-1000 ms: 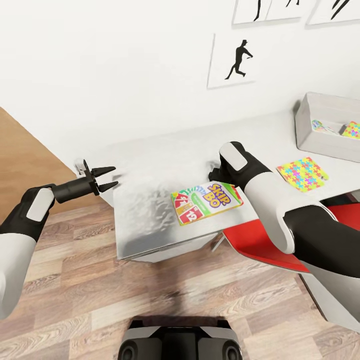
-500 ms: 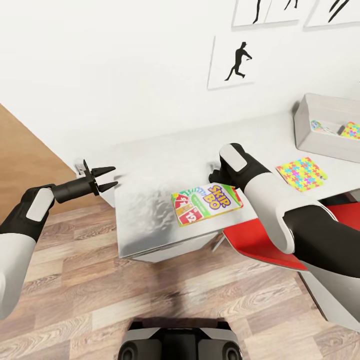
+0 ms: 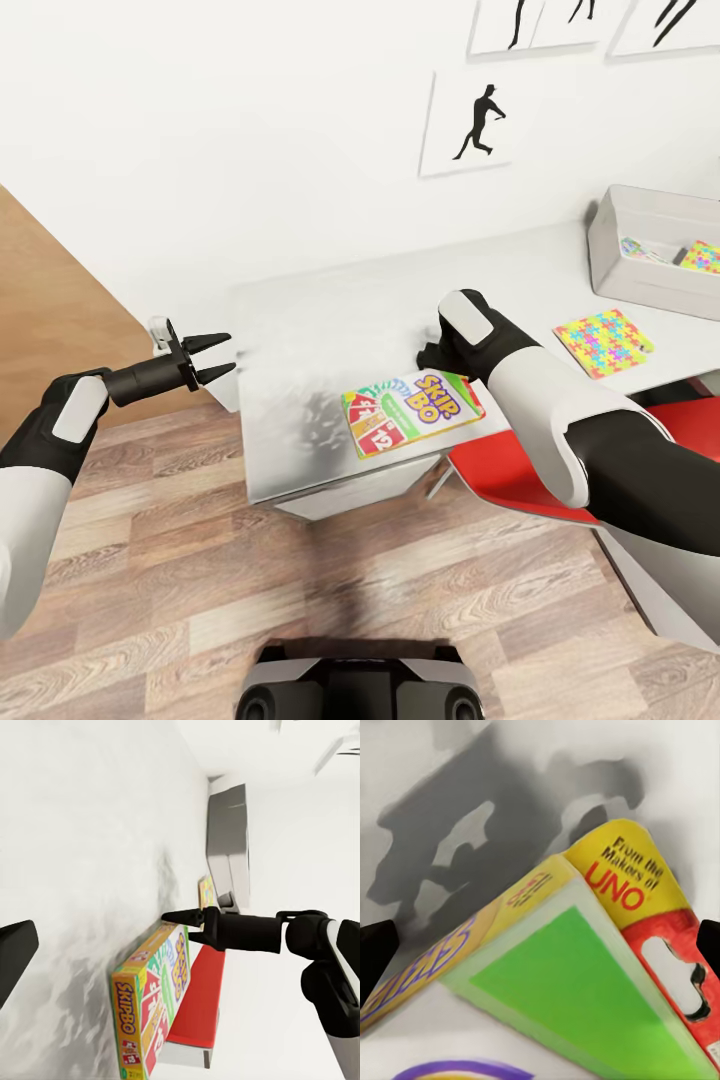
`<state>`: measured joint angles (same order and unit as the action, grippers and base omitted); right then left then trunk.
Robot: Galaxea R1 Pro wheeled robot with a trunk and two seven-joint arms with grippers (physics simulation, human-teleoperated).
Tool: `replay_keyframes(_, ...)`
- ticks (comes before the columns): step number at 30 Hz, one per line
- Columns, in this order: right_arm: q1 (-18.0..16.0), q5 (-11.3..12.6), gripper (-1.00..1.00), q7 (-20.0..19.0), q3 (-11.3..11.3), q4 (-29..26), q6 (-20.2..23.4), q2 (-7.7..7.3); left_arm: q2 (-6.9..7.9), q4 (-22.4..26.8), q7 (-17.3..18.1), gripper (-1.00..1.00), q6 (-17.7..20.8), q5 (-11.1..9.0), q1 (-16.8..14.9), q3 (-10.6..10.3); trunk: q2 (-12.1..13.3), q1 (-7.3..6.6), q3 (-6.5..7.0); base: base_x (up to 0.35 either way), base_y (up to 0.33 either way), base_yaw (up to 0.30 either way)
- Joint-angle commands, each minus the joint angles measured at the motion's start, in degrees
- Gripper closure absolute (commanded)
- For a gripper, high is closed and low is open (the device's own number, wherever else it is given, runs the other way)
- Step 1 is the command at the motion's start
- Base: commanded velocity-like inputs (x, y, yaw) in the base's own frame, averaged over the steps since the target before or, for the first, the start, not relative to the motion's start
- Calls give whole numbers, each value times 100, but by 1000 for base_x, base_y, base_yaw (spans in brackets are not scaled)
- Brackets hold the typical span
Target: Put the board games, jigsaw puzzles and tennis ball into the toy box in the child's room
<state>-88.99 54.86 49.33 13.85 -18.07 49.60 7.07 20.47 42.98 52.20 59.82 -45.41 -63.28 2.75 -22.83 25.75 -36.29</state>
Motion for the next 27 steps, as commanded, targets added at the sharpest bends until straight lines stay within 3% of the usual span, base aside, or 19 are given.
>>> replay_keyframes(1,-4,60,-100,42,48,-5,23,-4,0,-2,29,-100,18,23,-3,7,-9,3,-7,-7,9,0)
replay_keyframes(27,-4,60,-100,42,46,-5,26,5,-3,0,28,-100,18,23,-1,8,-9,3,-5,-11,44,0)
